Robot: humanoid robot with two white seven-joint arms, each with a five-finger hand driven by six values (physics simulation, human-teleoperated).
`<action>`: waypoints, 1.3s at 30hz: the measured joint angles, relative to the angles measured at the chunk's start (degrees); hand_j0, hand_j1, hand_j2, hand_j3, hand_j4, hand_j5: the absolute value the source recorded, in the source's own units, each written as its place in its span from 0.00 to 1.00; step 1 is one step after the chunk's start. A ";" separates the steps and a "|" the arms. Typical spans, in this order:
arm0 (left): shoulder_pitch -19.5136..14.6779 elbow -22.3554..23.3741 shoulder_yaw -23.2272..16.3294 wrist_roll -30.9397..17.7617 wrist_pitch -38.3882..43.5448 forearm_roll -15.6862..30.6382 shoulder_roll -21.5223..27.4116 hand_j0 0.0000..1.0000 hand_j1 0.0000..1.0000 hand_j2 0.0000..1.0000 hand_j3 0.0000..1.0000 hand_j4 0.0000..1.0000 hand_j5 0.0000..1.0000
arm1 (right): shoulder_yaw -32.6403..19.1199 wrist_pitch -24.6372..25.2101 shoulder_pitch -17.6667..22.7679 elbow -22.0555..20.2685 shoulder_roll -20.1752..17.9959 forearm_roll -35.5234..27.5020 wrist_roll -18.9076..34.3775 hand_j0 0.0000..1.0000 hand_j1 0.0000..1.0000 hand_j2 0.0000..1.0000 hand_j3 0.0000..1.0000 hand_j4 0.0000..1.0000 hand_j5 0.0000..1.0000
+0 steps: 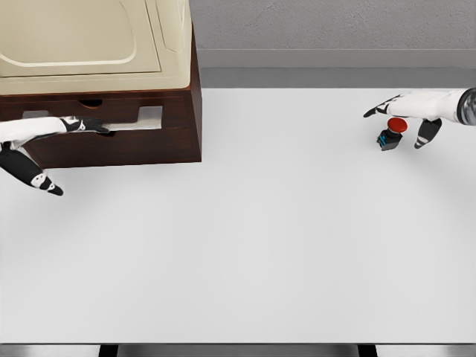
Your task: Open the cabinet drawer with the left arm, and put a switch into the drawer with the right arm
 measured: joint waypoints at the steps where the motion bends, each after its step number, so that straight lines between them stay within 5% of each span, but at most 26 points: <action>1: 0.01 -0.11 -0.11 -0.18 -0.24 0.04 0.22 1.00 1.00 1.00 1.00 1.00 1.00 | 0.00 0.00 0.00 0.08 0.05 0.02 0.00 1.00 1.00 1.00 1.00 1.00 1.00; 39: 0.43 -1.40 -4.03 -3.19 -17.33 0.08 8.82 1.00 1.00 1.00 1.00 1.00 1.00 | 0.02 0.00 -1.41 4.42 2.19 1.89 0.00 1.00 1.00 1.00 1.00 1.00 1.00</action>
